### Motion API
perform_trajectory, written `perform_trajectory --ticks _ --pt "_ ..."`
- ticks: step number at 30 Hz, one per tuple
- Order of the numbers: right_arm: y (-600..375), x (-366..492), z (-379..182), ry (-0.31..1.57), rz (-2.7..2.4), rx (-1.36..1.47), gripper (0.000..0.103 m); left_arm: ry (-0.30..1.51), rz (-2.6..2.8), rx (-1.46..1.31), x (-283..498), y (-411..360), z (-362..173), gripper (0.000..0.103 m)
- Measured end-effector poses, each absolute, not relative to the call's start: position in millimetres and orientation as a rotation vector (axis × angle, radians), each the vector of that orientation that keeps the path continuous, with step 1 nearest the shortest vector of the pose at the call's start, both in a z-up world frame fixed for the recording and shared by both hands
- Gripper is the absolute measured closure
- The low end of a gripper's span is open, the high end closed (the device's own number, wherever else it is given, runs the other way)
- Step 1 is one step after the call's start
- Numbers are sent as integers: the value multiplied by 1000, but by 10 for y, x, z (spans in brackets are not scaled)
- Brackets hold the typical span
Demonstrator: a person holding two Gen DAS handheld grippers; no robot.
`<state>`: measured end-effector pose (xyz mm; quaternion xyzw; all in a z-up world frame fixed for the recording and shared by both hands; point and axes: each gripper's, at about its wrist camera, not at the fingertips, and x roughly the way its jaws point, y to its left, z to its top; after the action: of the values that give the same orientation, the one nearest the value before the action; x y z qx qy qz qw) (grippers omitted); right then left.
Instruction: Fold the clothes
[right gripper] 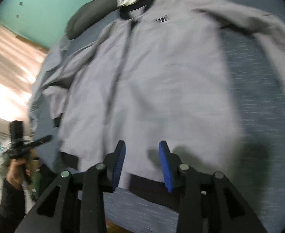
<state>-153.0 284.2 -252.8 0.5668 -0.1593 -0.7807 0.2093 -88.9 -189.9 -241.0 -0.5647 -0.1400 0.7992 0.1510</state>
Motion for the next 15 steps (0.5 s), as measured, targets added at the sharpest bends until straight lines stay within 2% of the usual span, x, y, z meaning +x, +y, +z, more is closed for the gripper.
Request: perform_trajectory --ticks 5,12,14,15 --pt "3371 -1402 -2644 -495 -2226 1662 66 -404 2282 -1628 -927 -1838 -2432 71" --pt "3410 -1331 -3013 -557 -2127 1743 65 -382 2263 -1655 -939 -1721 -2467 71" --pt "3411 -1323 -3068 -563 -2122 1743 72 -375 2266 -1657 -932 -1719 -2452 71" --pt "3418 -1321 -3077 -553 -2129 1736 82 -373 2268 -1658 -929 -1718 -2444 71"
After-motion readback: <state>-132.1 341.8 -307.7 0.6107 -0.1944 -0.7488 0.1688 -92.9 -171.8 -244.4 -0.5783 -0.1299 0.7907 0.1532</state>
